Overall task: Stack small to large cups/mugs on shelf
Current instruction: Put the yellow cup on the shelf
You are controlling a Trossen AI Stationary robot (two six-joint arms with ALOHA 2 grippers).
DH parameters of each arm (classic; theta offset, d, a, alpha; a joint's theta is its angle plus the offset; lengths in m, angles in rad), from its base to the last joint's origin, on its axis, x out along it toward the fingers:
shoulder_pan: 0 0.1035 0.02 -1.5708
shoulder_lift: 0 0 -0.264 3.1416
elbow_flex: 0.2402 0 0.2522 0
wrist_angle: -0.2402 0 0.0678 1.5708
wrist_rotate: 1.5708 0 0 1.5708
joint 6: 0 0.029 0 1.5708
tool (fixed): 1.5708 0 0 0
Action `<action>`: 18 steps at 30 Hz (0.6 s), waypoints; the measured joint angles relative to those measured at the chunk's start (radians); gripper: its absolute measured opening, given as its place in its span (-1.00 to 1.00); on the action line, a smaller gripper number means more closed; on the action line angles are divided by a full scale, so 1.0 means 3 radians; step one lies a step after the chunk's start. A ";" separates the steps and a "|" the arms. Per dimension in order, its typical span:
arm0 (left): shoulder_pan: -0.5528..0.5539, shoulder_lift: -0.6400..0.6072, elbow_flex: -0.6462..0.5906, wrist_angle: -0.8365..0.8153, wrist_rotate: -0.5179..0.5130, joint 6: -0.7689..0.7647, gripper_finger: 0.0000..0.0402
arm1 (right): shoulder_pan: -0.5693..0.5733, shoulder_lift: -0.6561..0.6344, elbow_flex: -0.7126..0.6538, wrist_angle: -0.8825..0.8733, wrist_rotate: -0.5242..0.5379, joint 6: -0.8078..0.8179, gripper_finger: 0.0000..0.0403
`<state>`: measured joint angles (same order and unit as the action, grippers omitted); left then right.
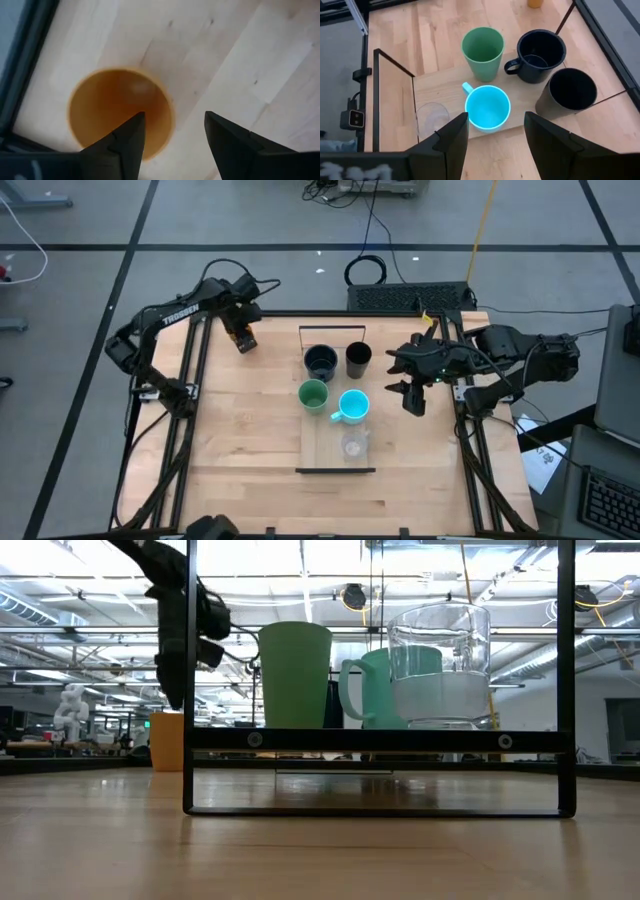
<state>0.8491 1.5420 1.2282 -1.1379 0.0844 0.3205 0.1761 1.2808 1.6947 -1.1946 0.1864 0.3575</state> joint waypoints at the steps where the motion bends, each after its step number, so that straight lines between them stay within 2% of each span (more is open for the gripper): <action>1: 0.0016 0.0036 0.0000 -0.0014 0.0005 0.0010 0.01 | 0.0000 0.0000 0.0000 0.0004 0.0000 0.0022 -0.08; 9: 0.0035 0.0140 0.0001 0.0099 -0.0006 0.0063 -0.04 | 0.0000 0.0000 0.0000 0.0004 0.0000 0.0079 -0.08; 13: 0.0054 0.0140 0.0001 0.0134 -0.0044 0.0070 -0.23 | 0.0000 0.0000 0.0000 0.0023 0.0000 0.0078 -0.08; 18: 0.0126 0.0140 -0.0064 0.0135 0.0085 0.0059 -0.52 | 0.0000 0.0000 0.0000 0.0057 0.0000 0.0078 -0.08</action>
<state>0.8870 1.5841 1.2090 -1.0973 0.1100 0.3382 0.1761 1.2808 1.6947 -1.1774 0.1864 0.3809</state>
